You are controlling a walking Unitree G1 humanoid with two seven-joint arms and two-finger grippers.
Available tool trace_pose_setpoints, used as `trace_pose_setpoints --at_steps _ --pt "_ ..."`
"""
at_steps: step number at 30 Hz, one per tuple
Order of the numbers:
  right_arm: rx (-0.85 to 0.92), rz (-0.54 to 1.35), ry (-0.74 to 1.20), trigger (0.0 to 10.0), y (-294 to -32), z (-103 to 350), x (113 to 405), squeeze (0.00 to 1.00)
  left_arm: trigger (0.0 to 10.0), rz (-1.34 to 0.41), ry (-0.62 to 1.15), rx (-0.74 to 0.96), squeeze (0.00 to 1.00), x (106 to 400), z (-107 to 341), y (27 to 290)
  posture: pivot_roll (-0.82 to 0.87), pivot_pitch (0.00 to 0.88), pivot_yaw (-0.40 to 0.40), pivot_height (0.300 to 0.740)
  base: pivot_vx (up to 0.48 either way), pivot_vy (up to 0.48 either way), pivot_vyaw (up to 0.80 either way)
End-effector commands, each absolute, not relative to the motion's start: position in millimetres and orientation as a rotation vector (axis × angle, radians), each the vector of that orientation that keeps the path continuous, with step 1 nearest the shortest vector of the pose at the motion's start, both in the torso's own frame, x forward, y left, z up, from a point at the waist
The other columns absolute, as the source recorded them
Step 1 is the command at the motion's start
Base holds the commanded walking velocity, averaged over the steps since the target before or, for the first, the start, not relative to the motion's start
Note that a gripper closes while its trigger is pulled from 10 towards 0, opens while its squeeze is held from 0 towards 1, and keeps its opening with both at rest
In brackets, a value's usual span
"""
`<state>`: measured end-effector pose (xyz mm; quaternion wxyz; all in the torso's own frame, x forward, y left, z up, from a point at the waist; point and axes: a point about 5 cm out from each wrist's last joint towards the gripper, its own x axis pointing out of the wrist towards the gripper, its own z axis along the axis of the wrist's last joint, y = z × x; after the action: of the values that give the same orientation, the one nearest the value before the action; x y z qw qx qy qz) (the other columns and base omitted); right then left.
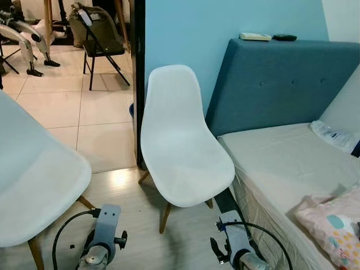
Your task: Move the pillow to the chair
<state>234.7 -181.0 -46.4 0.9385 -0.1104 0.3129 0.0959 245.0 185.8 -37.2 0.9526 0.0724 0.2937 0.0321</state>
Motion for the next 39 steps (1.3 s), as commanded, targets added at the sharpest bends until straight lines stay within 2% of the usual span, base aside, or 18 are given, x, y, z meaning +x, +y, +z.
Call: trace_pose_setpoints --at_steps 1,3,5,8,16,26,34,39 --pt "-0.238 0.200 0.634 10.0 -187 -44 236 0.00 10.0 0.068 0.574 0.143 0.00 248 -33 184 0.05 0.070 -0.124 0.740 0.000 0.000 0.00" --pt "-0.237 0.197 0.625 10.0 -188 -42 239 0.00 10.0 0.063 0.552 0.129 0.00 252 -30 179 0.05 0.099 -0.112 0.740 0.000 0.000 0.00" --pt "-0.229 0.193 0.612 10.0 -189 -40 241 0.00 10.0 0.017 0.529 0.118 0.00 256 -26 171 0.05 0.080 -0.117 0.740 0.000 0.000 0.00" --pt "-0.204 0.171 0.603 10.0 -190 -38 244 0.00 10.0 -0.001 0.532 0.130 0.00 259 -24 168 0.05 0.099 -0.122 0.740 0.000 0.000 0.00" --pt "-0.212 0.178 0.614 10.0 -190 -39 243 0.00 10.0 0.037 0.543 0.148 0.00 263 -23 171 0.05 0.084 -0.131 0.740 0.000 0.000 0.00" --pt "-0.153 0.114 0.615 10.0 -187 -42 240 0.00 10.0 0.024 0.523 0.158 0.00 268 -16 181 0.08 0.065 -0.053 0.740 0.000 0.000 0.00" --pt "-0.120 0.106 0.621 10.0 -183 -43 240 0.00 10.0 0.044 0.519 0.107 0.00 267 -17 179 0.08 0.064 -0.055 0.740 0.000 0.000 0.00" --pt "-0.122 0.125 0.620 10.0 -180 -43 240 0.00 10.0 0.029 0.537 0.105 0.00 265 -20 176 0.08 0.059 -0.066 0.740 0.000 0.000 -0.73"
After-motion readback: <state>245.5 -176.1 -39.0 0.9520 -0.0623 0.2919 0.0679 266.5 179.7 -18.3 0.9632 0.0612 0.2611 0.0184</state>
